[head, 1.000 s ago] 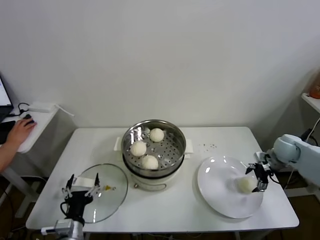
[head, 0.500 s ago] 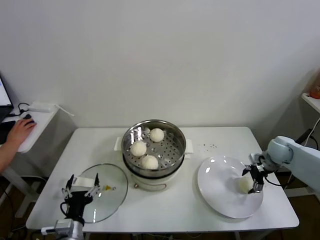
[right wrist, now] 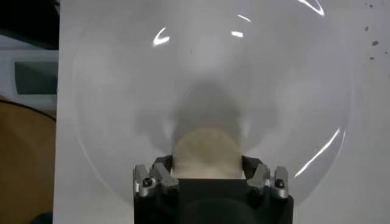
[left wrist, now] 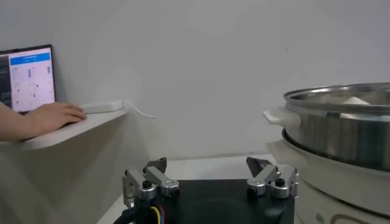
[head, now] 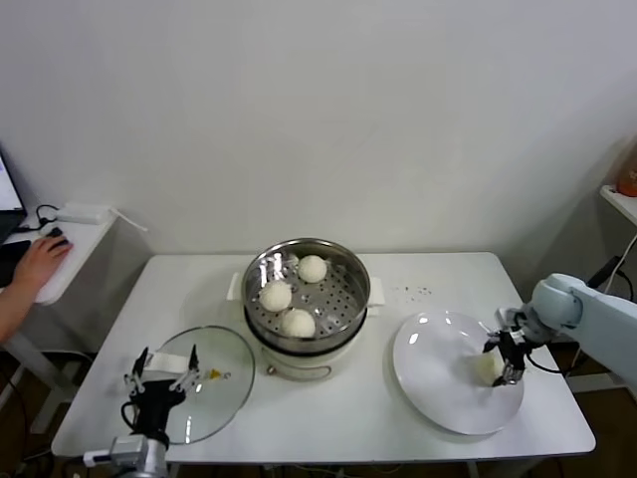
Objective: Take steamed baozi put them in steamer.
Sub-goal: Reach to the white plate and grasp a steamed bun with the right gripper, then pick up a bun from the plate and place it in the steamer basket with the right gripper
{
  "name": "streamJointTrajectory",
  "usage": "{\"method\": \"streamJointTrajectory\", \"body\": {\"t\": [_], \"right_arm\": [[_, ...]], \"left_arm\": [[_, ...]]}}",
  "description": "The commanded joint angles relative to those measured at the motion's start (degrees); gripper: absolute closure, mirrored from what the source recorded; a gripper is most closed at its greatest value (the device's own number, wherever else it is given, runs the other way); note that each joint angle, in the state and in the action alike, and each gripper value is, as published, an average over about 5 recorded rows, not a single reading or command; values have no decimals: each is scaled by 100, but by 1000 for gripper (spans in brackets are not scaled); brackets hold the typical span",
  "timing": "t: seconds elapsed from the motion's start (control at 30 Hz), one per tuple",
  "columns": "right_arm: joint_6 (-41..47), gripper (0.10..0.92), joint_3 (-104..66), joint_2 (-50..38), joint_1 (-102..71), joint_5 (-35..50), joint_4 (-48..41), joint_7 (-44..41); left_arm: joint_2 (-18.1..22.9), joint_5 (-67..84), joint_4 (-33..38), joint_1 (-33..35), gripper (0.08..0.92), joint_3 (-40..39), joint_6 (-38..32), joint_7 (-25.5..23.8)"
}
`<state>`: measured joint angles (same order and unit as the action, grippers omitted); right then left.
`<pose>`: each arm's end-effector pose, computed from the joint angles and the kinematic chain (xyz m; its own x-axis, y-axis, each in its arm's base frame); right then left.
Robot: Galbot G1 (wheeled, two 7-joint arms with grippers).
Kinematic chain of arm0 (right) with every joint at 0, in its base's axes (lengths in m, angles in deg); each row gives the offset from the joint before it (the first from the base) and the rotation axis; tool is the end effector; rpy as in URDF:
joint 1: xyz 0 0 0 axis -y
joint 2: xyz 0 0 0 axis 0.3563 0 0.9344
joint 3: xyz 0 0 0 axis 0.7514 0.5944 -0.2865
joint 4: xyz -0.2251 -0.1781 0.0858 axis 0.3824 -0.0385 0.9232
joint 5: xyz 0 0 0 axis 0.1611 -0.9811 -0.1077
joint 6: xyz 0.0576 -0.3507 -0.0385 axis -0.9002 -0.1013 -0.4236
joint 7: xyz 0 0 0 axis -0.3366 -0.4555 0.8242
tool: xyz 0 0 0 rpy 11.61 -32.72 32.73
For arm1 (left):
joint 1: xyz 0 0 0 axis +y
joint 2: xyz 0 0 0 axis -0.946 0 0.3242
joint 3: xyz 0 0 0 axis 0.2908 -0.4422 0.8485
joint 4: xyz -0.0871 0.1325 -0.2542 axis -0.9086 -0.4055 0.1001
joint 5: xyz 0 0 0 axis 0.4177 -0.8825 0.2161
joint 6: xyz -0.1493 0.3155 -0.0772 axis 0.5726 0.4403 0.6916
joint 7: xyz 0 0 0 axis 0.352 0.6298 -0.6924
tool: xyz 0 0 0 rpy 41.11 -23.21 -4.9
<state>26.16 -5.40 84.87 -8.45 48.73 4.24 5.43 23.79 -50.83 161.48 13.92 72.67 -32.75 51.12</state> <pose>0.4501 -0.1938 -0.2351 -0.0311 -0.1203 0.9923 -0.9990 0.0362 -0.0269 0.1896 0.0598 -0.2929 -0.9784 -0.1583 0.1331 -0.1417 0.9818 0.1263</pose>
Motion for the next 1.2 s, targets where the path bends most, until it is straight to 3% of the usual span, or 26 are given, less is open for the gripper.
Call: {"method": "streamJointTrajectory", "body": {"t": [0.03, 0.33, 0.6, 0.97, 1.2], "right_arm": [[26, 299, 2, 13, 51, 64, 34, -7], [77, 312, 598, -33, 1089, 547, 370, 4], [344, 313, 2127, 258, 3161, 2036, 802, 24], [467, 313, 3739, 1700, 5304, 3870, 791, 56], [493, 309, 3900, 2591, 5465, 4293, 596, 89]], "left_arm": [[23, -8, -18, -11, 177, -14, -3, 2], [26, 9, -19, -32, 177, -16, 2, 8], [30, 14, -34, -53, 177, -87, 0, 10], [22, 41, -28, -86, 177, -168, -10, 8], [17, 78, 2, -80, 177, -198, -28, 3]]}}
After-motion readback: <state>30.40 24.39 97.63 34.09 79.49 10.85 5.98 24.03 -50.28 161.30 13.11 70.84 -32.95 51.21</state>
